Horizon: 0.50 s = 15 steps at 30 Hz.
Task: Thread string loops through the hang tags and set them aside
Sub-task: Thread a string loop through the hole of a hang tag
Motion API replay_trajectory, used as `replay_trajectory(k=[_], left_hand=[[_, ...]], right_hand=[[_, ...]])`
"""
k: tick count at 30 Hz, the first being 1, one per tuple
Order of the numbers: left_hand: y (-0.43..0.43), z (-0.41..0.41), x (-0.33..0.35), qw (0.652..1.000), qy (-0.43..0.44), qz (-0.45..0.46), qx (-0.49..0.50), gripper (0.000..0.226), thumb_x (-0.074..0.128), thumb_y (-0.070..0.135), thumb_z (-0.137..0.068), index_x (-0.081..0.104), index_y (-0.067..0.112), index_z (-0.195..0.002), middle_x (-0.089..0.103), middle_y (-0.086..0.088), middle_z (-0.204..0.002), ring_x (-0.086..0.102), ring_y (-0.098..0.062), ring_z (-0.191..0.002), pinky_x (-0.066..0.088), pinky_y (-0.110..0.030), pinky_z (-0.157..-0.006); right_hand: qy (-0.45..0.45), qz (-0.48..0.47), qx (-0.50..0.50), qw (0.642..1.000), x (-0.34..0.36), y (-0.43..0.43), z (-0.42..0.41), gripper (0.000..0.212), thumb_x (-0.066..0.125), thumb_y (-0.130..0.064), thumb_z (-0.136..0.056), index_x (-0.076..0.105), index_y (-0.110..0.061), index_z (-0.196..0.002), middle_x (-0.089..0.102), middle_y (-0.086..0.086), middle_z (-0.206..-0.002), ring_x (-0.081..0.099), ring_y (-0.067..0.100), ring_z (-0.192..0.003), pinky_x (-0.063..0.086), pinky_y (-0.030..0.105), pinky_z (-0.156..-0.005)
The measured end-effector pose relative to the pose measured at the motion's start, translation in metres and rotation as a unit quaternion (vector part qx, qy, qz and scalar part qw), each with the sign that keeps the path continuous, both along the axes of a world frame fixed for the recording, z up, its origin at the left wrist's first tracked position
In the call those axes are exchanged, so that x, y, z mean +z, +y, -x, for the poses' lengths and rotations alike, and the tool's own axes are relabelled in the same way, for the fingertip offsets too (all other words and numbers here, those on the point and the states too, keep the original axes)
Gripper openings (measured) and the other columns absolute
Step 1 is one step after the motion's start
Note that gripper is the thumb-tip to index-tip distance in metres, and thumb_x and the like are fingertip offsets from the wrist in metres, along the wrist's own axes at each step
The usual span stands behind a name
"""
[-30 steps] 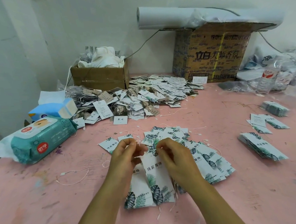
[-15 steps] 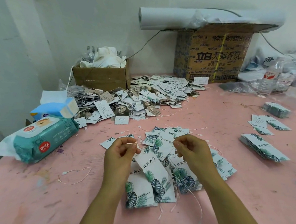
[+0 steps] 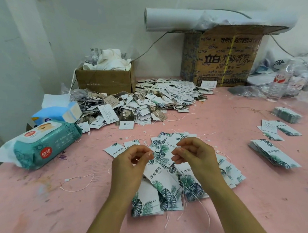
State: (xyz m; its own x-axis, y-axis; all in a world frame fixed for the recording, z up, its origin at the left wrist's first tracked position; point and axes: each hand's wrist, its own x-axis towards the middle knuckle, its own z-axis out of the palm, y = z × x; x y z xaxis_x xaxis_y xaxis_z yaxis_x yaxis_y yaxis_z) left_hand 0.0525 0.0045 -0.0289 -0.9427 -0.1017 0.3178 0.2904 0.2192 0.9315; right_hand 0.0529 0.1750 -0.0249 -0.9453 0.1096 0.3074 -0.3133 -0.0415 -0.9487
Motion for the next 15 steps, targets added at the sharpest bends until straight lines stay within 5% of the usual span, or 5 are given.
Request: replay_trajectory(k=[9,15], left_hand=[[0.011,-0.005,0.000,0.996,0.021,0.052,-0.063,0.017,0.062,0.012,-0.086,0.059,0.027,-0.078,0.066,0.008,-0.075,0.059,-0.001,-0.072,0.045,-0.021,-0.068],[0.012,-0.007,0.000,0.996,0.021,0.052,-0.066,0.018,0.061,0.011,-0.087,0.059,0.027,-0.080,0.066,0.007,-0.076,0.057,0.001,-0.071,0.044,-0.021,-0.066]], right_hand=[[0.025,-0.103,0.020,0.994,-0.008,-0.017,-0.003,0.022,0.063,0.000,-0.083,0.064,-0.021,-0.076,0.064,-0.007,-0.060,0.056,0.008,-0.057,0.048,0.021,-0.057],[0.033,-0.085,0.027,0.995,-0.005,-0.020,-0.005,0.020,0.063,-0.001,-0.084,0.064,-0.020,-0.078,0.064,-0.011,-0.062,0.057,0.004,-0.058,0.048,0.018,-0.059]])
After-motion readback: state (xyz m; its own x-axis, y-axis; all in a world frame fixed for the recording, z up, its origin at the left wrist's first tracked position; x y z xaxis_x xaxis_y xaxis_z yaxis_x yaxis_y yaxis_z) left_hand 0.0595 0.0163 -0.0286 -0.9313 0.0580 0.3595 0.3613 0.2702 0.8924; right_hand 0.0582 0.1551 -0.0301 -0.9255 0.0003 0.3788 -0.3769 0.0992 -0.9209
